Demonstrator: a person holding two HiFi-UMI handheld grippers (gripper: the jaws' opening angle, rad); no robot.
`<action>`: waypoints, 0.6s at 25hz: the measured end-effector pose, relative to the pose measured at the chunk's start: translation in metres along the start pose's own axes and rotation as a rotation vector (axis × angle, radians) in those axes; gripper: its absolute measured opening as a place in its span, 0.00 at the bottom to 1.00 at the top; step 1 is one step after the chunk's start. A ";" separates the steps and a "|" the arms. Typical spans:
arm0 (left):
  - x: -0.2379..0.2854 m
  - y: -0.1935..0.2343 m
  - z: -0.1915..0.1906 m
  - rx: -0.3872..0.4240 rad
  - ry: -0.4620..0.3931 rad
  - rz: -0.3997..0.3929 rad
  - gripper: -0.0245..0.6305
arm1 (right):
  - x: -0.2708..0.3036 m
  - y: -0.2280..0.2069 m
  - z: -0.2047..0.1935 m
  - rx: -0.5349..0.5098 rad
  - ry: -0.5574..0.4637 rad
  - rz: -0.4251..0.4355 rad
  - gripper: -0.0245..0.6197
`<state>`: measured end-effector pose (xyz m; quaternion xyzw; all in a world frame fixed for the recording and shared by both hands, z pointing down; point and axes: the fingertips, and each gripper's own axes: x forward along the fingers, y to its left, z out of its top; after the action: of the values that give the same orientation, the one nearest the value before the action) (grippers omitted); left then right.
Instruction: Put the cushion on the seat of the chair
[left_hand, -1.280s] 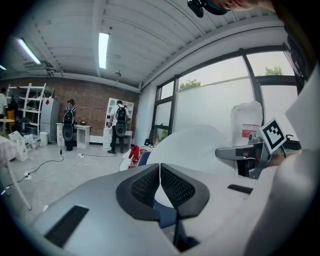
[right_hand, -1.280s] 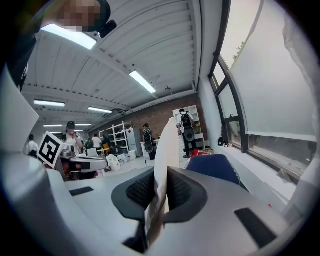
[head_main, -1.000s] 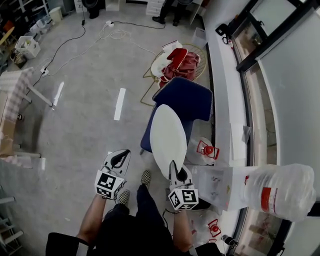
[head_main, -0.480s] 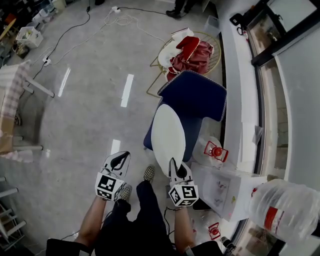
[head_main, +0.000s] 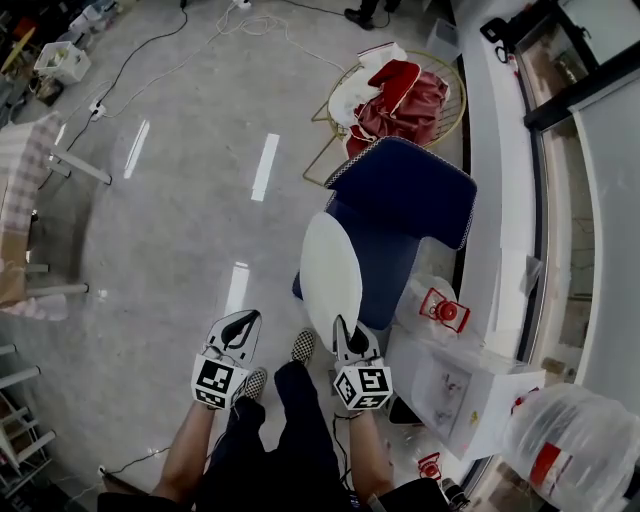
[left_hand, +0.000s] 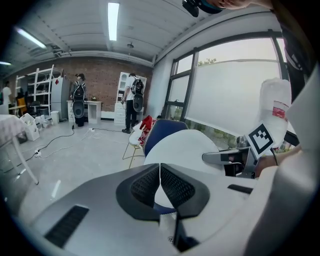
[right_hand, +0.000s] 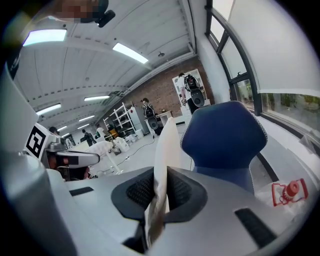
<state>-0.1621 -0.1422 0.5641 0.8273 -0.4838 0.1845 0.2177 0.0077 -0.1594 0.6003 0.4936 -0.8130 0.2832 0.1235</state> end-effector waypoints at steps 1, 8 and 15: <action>0.002 0.002 -0.003 -0.004 0.006 0.004 0.07 | 0.005 -0.001 -0.003 0.003 0.004 0.004 0.11; 0.019 0.012 -0.018 -0.004 0.048 0.012 0.07 | 0.034 -0.014 -0.020 0.032 0.023 0.010 0.11; 0.040 0.009 -0.016 0.003 0.056 -0.005 0.07 | 0.043 -0.038 -0.031 0.059 0.030 -0.036 0.11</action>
<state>-0.1525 -0.1665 0.5999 0.8235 -0.4751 0.2075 0.2305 0.0174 -0.1858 0.6589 0.5074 -0.7933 0.3120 0.1263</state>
